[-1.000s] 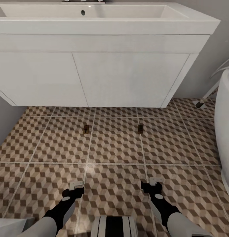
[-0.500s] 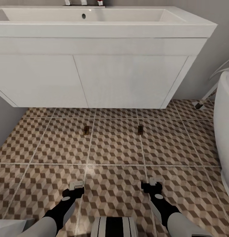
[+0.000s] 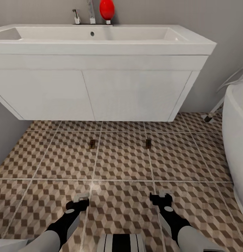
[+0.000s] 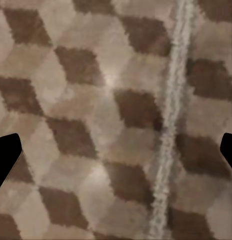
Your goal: Take the four mousetraps from the cabinet in the bathroom and place them on the bathroom floor. Make sure all four end up on the same floor surface, and ensure that at least two of them are either under or directly next to the same bathroom sink.
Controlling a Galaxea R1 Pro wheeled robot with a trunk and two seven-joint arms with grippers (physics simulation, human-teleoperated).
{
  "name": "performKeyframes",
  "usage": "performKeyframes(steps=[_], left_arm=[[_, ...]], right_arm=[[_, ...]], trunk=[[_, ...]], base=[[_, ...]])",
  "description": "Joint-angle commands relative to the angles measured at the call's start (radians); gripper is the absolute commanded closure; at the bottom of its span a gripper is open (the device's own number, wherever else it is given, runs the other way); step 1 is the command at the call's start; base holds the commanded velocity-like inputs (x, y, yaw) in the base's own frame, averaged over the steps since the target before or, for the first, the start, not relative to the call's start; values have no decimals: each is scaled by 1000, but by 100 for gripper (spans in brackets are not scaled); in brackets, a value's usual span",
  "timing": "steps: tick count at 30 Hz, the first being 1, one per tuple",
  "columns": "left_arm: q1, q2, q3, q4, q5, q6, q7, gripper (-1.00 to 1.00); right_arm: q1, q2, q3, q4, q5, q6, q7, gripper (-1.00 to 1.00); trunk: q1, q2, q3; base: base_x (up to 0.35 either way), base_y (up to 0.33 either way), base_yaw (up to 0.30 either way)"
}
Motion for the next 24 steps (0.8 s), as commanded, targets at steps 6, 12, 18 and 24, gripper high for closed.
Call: performKeyframes(steps=[6, 12, 18, 24], left_arm=[[0, 0, 0, 1, 5, -5, 3, -100], [0, 0, 0, 1, 5, -5, 3, -100], [0, 1, 1, 1, 6, -5, 3, -100], [0, 1, 1, 1, 6, -5, 3, -100]], right_arm=[[0, 1, -7, 1, 10, -3, -2, -100], [0, 1, -7, 1, 10, -3, -1, -100], [0, 1, -7, 1, 11, -3, 0, -100], [0, 1, -6, 1, 12, -2, 1, -100]], trunk=[[-3, 1, 23], [-6, 3, 46], [-8, 4, 69], [-11, 5, 92]], base=[[0, 0, 0], [0, 0, 0], [0, 0, 0], [0, 0, 0]])
